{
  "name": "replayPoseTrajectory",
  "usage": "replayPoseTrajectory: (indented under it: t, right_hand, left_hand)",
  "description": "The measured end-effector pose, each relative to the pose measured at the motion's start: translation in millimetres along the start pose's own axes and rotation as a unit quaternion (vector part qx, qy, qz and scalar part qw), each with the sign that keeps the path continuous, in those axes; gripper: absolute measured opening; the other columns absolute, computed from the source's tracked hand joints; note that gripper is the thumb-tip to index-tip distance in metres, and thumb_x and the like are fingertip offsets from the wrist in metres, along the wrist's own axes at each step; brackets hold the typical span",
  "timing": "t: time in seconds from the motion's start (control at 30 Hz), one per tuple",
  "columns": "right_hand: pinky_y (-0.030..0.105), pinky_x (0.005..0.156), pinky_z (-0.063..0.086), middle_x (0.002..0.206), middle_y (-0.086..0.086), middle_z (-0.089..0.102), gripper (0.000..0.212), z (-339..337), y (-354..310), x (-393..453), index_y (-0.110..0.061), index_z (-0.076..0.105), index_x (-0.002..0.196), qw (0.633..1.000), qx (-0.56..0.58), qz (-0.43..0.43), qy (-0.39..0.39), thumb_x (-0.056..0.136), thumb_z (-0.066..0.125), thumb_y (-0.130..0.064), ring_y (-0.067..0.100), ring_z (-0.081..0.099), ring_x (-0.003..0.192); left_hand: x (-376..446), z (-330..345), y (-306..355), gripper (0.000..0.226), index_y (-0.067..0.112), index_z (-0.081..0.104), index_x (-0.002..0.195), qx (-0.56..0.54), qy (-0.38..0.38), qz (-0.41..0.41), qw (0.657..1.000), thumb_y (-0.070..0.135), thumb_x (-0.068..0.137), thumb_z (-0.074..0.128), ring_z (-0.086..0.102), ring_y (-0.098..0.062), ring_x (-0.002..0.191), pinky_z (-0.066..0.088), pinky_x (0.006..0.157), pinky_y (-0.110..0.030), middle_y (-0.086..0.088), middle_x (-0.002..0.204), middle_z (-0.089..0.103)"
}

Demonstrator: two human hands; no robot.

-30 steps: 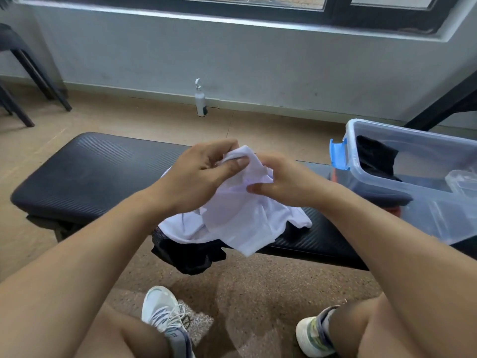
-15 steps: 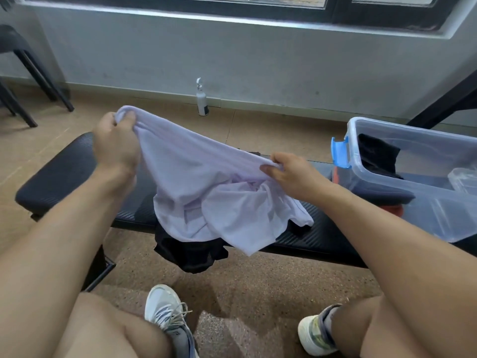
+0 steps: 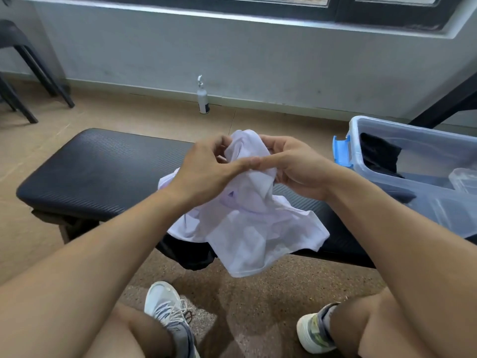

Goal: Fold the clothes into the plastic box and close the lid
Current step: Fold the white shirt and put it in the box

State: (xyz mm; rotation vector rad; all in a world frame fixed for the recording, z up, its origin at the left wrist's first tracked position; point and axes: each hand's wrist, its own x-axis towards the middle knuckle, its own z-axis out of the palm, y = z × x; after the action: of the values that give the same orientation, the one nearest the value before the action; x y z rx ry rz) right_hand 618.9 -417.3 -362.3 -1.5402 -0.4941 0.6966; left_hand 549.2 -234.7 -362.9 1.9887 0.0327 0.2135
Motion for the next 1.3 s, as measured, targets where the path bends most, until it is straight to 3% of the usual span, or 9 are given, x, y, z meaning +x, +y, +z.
replayPoseTrajectory:
  t: [0.13,0.3,0.43,0.6,0.67,0.83,0.9,1.1,1.3]
  right_hand:
    - [0.035,0.081,0.055,0.123,0.021,0.066,0.056,0,2,-4,-0.008,0.054,0.140,0.999,0.004,-0.013,-0.040,0.089,0.059,0.014,0.030,0.064,0.106]
    - [0.031,0.081,0.057,0.117,0.002,0.068,0.065,9,2,-7,-0.022,0.055,0.129,0.980,-0.186,-0.024,0.061,0.074,0.089,-0.020,0.014,0.071,0.097]
    - [0.033,0.083,0.054,0.109,-0.010,0.064,0.073,2,11,-14,-0.027,0.054,0.121,0.852,-0.503,0.145,0.019,0.064,0.086,-0.059,0.013,0.064,0.095]
    - [0.034,0.078,0.051,0.087,-0.002,0.062,0.048,-3,21,-18,-0.012,0.067,0.111,0.673,-0.670,0.299,-0.091,0.083,0.075,-0.051,0.023,0.062,0.089]
    - [0.034,0.078,0.052,0.089,-0.001,0.064,0.041,-6,17,-20,-0.011,0.067,0.110,0.691,-0.655,0.292,-0.093,0.088,0.071,-0.045,0.024,0.064,0.090]
    - [0.024,0.066,0.058,0.090,0.001,0.076,0.024,-10,-8,-31,-0.010,0.065,0.114,0.927,-0.298,0.220,-0.057,0.092,0.071,-0.017,0.015,0.074,0.080]
    - [0.029,0.065,0.061,0.088,0.009,0.075,0.037,-12,-13,-29,-0.010,0.058,0.122,0.974,-0.156,0.165,-0.006,0.088,0.073,-0.009,0.021,0.074,0.075]
    - [0.042,0.087,0.059,0.091,0.009,0.075,0.028,-15,-16,-23,-0.012,0.069,0.107,0.999,-0.049,0.013,0.002,0.081,0.072,-0.022,0.028,0.073,0.084]
    - [0.038,0.094,0.056,0.107,0.012,0.076,0.050,-8,-10,-21,-0.011,0.066,0.117,0.983,-0.174,-0.044,-0.024,0.081,0.064,0.024,0.028,0.074,0.101]
  left_hand:
    - [7,-2,-7,0.035,0.008,0.067,0.089,-0.003,0.041,-0.016,0.999,0.032,0.075,0.089,0.064,-0.018,0.072,0.058,0.075,-0.048,-0.015,0.088,0.074]
    - [15,4,-20,0.025,0.009,0.066,0.085,0.036,0.091,-0.034,0.995,0.029,0.081,0.082,0.060,-0.020,0.069,0.055,0.070,-0.041,-0.009,0.081,0.071]
    - [29,-8,-35,0.017,0.013,0.068,0.085,-0.012,0.135,-0.085,0.987,0.025,0.082,0.080,0.063,-0.018,0.075,0.057,0.081,-0.047,-0.005,0.084,0.071]
    - [38,-24,-53,0.014,0.020,0.065,0.083,-0.022,0.166,-0.120,0.979,0.024,0.084,0.079,0.063,-0.019,0.080,0.056,0.079,-0.042,-0.001,0.085,0.068]
    - [41,-29,-59,0.018,0.019,0.063,0.084,-0.028,0.184,-0.134,0.973,0.027,0.084,0.079,0.060,-0.019,0.079,0.051,0.070,-0.035,0.001,0.083,0.064]
    - [40,-35,-58,0.062,0.013,0.058,0.088,-0.090,0.164,-0.180,0.966,0.061,0.061,0.088,0.048,-0.018,0.073,0.039,0.067,-0.034,-0.005,0.081,0.050]
    - [43,-35,-58,0.080,0.014,0.063,0.091,-0.122,0.154,-0.174,0.965,0.074,0.044,0.089,0.049,-0.018,0.075,0.041,0.070,-0.037,-0.004,0.082,0.051]
    - [32,-28,-36,0.046,0.022,0.042,0.065,-0.163,0.103,-0.102,0.976,0.029,0.082,0.084,0.050,-0.013,0.059,0.043,0.061,-0.029,-0.006,0.070,0.050]
    - [21,-17,-15,0.023,0.017,0.051,0.085,-0.209,0.014,-0.182,0.961,0.001,0.086,0.068,0.054,-0.013,0.054,0.045,0.052,-0.024,-0.005,0.075,0.054]
